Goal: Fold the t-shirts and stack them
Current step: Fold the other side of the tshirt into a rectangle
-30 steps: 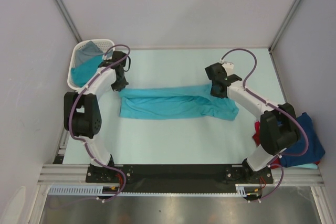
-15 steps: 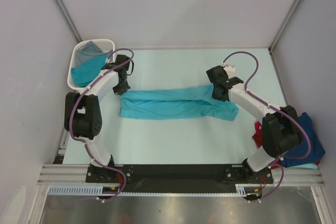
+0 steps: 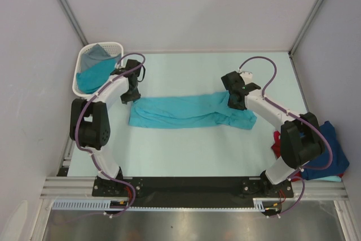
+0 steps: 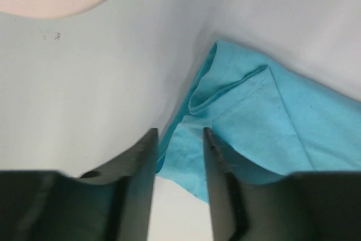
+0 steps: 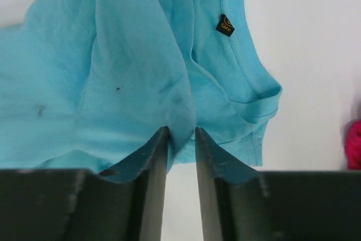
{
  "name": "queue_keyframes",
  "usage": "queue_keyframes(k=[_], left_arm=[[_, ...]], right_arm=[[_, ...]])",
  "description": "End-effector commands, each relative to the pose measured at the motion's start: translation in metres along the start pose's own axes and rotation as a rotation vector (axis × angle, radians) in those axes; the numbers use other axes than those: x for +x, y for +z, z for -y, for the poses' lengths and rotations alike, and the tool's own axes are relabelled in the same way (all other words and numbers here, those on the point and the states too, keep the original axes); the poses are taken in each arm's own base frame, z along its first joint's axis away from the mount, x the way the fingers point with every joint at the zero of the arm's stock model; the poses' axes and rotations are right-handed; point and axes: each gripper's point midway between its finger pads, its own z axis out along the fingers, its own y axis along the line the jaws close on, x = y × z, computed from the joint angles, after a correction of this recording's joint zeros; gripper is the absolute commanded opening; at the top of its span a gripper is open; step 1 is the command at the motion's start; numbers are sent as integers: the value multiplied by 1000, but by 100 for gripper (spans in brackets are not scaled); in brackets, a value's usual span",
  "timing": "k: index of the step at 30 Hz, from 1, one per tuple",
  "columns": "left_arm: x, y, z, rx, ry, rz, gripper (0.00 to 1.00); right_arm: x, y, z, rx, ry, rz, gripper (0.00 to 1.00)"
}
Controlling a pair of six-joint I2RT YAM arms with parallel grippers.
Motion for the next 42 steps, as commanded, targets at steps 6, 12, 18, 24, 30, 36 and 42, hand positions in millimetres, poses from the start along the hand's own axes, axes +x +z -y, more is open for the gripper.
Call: queue_keyframes(k=[6,12,18,24,30,36,42], left_arm=[[-48,-62,15,83,-60,192,62],[-53,-74,31,155,-47,193,59],[-11,-65,64,225,12,115,54],[25,-65,80,255,63,77,54],[37,-71,86,278,95,77,54],[45,-65,90,274,117,56,53],[49,-61,90,268,136,43,53]], right_arm=[[-54,-31,-15,-78,57,146,49],[-56,-32,-23,-113,47,154,46],[-45,-3,-31,-90,36,69,43],[-52,21,-19,-43,65,39,42],[-81,27,-21,-31,88,96,41],[-100,48,-30,-2,86,106,40],[-92,70,-36,20,65,59,38]])
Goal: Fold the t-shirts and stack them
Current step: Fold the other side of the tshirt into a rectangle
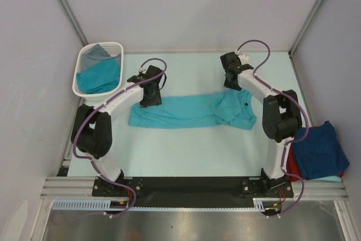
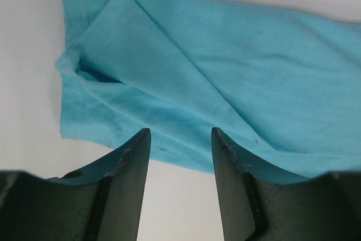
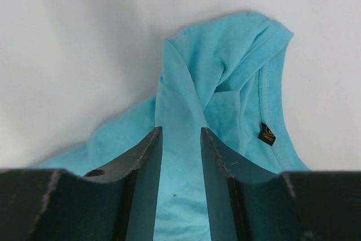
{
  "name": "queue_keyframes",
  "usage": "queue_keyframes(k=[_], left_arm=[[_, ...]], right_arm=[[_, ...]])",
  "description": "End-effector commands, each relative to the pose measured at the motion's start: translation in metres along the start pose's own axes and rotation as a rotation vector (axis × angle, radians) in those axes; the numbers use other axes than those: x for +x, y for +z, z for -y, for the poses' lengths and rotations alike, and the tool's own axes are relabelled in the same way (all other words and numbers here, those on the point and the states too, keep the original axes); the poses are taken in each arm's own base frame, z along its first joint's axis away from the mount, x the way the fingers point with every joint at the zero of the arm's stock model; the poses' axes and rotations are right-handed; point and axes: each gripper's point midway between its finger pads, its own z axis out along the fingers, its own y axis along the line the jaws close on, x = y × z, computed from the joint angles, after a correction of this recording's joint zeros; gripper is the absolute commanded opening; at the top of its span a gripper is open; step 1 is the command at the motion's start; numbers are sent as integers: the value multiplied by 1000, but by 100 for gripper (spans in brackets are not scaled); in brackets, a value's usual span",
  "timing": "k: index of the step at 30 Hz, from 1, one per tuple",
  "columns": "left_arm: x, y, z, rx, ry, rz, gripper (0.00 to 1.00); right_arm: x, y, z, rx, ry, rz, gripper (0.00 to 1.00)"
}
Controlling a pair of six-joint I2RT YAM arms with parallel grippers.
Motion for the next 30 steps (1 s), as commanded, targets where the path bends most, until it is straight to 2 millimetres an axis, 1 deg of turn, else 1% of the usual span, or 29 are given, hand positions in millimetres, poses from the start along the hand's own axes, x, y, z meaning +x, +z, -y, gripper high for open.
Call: queue_keyframes(k=[1,6,7,9,12,15,18,20,21,24,26,27,30], left_arm=[[-4,-4,6,28,0,24,53],[0,-1,7,28,10,9,52],[3,0,7,29,13,1,52],[3,2,8,29,14,-1,52],[5,4,7,22,17,-7,52],[9,7,7,21,22,-20,52],[14,12,9,23,20,-40,52],[17,13,11,30,21,-51,52],[21,16,11,29,19,-61,51],[30,19,15,39,29,-85,50],[36,24,16,38,35,-107,49],[39,25,17,42,37,-120,49],[43,27,19,41,35,-128,49]], right_arm=[[-4,10,0,25,-14,4,38],[-3,22,2,52,-29,-7,35],[-4,21,2,54,-28,-9,33],[-4,23,6,67,-25,-13,33],[-7,21,10,77,-21,-3,34],[-8,20,17,90,-17,0,38],[2,27,28,110,-18,-35,39],[7,30,31,109,-7,-51,39],[14,32,35,112,-11,-66,38],[20,35,32,98,-3,-81,37],[27,36,29,79,0,-112,34],[34,39,28,75,-3,-141,33],[38,35,11,35,-22,-154,30]])
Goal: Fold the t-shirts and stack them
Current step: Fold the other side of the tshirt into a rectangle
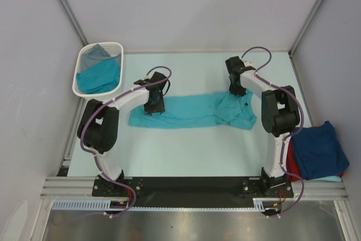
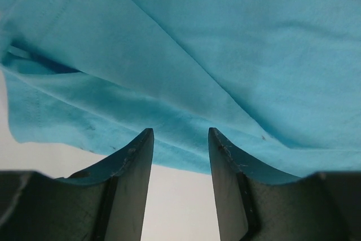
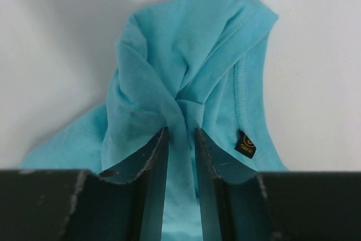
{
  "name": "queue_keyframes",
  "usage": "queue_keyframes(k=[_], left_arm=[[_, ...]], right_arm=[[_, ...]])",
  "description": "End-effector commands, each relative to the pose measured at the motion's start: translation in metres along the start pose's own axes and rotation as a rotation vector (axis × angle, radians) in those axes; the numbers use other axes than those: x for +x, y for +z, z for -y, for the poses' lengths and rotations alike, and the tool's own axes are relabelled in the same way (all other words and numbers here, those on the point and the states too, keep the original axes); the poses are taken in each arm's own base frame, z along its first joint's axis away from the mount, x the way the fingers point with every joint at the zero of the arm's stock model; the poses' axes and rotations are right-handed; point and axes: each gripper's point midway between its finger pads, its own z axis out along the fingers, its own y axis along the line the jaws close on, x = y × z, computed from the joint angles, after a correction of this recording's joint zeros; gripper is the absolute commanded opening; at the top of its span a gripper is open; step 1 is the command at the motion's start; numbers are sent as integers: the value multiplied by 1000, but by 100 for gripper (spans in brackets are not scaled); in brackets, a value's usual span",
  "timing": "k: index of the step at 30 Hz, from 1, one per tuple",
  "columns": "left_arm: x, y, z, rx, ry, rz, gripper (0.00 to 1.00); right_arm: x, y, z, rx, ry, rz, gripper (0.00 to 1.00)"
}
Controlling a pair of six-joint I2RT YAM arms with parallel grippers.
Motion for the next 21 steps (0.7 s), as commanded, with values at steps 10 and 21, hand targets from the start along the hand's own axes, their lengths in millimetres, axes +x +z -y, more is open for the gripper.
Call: queue_keyframes(k=[10,21], left_arm=[[14,7,15,25,11,-31,48],[20,8,23,26,34,-40,48]], right_arm=[[11,-41,-73,-120,-121,55,30],[1,-56,-72,-117,-118,112,32]])
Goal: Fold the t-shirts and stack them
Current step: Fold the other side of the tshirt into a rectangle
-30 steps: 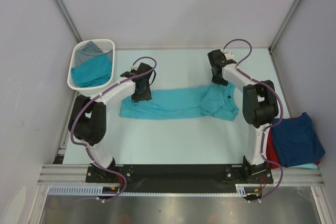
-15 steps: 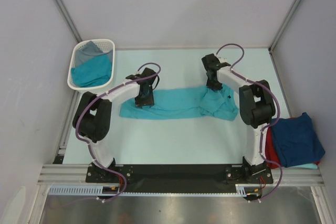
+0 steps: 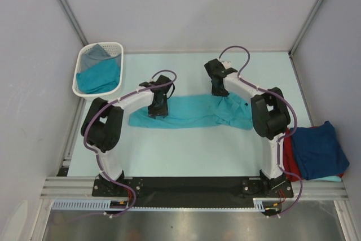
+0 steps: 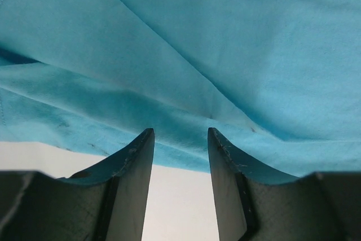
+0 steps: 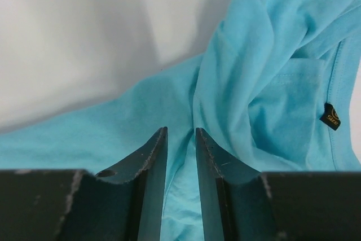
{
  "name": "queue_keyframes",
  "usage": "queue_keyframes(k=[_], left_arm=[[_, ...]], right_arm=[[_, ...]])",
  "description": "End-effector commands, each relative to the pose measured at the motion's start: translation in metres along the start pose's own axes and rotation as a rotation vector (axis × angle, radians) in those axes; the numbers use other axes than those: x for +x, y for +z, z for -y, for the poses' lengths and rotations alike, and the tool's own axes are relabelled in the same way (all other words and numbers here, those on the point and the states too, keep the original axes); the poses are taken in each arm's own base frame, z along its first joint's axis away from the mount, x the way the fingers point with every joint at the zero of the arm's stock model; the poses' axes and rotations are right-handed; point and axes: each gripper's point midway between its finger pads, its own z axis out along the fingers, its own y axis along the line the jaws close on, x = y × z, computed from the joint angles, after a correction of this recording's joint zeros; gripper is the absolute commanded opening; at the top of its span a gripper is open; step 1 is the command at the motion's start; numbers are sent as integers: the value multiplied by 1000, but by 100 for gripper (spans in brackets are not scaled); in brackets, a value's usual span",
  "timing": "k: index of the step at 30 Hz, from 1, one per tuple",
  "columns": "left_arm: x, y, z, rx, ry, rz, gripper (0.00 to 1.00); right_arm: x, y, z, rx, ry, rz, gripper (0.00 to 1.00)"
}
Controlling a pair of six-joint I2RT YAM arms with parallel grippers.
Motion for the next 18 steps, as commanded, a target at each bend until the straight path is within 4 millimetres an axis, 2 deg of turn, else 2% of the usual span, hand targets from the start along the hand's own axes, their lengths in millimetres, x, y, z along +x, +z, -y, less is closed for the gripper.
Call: queue_keyframes(k=[1,2,6,12,15,18], left_arm=[[-1,0,9,17,-13,6,48],[-2,0,9,17,-13,6,48],[-2,0,10,16,-8,8,48],[-4,-1,15,24,5,10,48],[-5,-1,16,24,9,10,48],[-6,-4,16,27,13,18,48]], right_arm=[[-31,-18,10,18,42,95,33],[-41,-28,13,14,58,125,33],[-61,-44,31,39,81,177,34],[-67,-50,59,77,117,189,35],[-66,-43,68,90,120,177,35],[-57,-26,75,101,130,126,35]])
